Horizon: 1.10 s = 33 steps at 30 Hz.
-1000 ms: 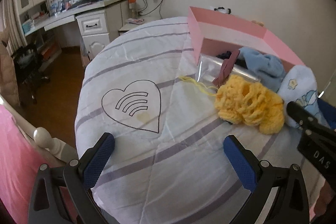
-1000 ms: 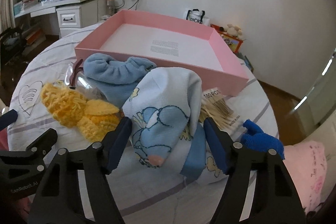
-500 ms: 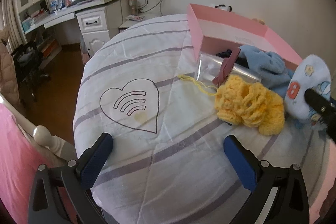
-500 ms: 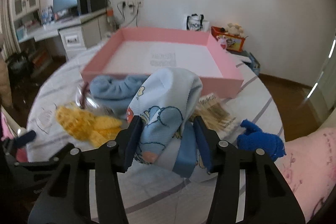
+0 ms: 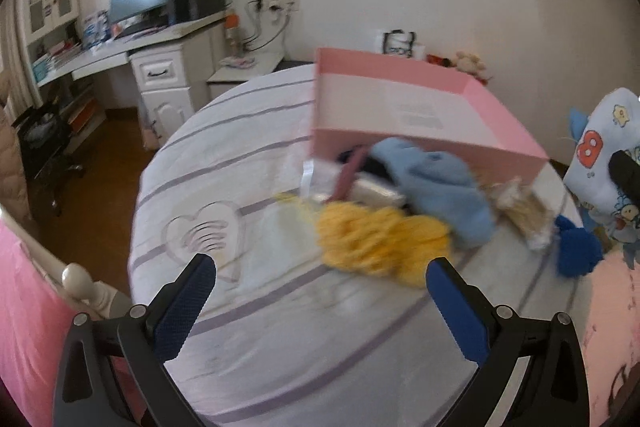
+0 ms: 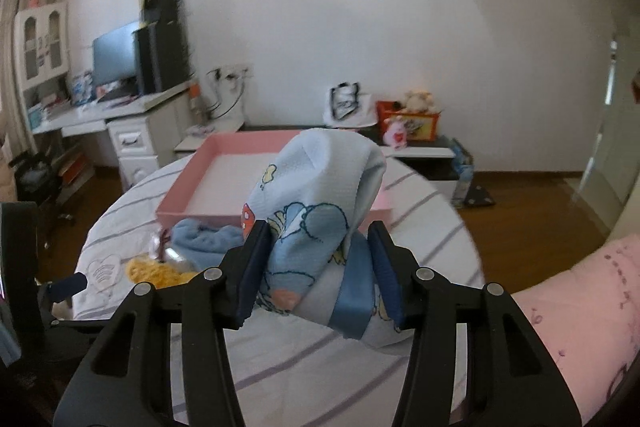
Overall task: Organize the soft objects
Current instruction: 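Grasp the printed baby garment with the right gripper while the left gripper grasps the yellow crocheted toy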
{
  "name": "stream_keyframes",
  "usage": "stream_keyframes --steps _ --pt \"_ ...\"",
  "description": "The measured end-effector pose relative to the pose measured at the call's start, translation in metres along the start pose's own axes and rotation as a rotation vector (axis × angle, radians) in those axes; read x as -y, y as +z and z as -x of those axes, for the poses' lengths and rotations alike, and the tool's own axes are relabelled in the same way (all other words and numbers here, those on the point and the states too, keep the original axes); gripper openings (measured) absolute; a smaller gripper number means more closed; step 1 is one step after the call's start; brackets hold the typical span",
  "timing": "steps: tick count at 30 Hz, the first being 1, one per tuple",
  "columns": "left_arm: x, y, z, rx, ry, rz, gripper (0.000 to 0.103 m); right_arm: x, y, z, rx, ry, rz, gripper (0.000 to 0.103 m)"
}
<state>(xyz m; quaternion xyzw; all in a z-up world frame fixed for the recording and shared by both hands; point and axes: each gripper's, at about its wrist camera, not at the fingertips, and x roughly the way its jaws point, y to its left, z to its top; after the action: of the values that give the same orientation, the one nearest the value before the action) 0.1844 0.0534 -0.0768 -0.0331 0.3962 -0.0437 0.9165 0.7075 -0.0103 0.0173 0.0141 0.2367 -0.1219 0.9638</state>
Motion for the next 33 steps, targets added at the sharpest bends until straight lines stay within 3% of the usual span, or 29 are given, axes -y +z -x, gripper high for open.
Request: stream_keyframes --steps 9,13,23,26,30,32,33 --pt "0.044 0.011 -0.008 -0.025 -0.044 -0.055 0.103 0.039 -0.008 -0.012 -0.042 -0.065 -0.073 0.048" --pt "0.048 0.012 -0.018 -0.027 0.028 -0.051 0.103 0.05 -0.014 -0.027 -0.092 -0.019 -0.113 0.048" --pt "0.041 0.01 -0.053 -0.115 0.025 -0.048 0.103 0.043 -0.021 -0.047 -0.135 0.009 -0.079 0.049" --pt "0.041 0.012 -0.062 -0.126 0.017 -0.067 0.089 0.037 -0.023 -0.05 -0.148 0.009 -0.064 0.049" --pt "0.034 0.018 -0.055 -0.11 -0.009 -0.059 0.046 0.036 -0.024 -0.048 -0.145 -0.003 -0.051 0.049" --pt "0.026 0.02 -0.052 -0.122 -0.035 -0.039 0.035 0.038 -0.023 -0.047 -0.148 -0.003 -0.056 0.049" --pt "0.021 0.02 -0.048 -0.126 -0.049 -0.033 0.034 0.038 -0.023 -0.047 -0.148 -0.004 -0.059 0.049"
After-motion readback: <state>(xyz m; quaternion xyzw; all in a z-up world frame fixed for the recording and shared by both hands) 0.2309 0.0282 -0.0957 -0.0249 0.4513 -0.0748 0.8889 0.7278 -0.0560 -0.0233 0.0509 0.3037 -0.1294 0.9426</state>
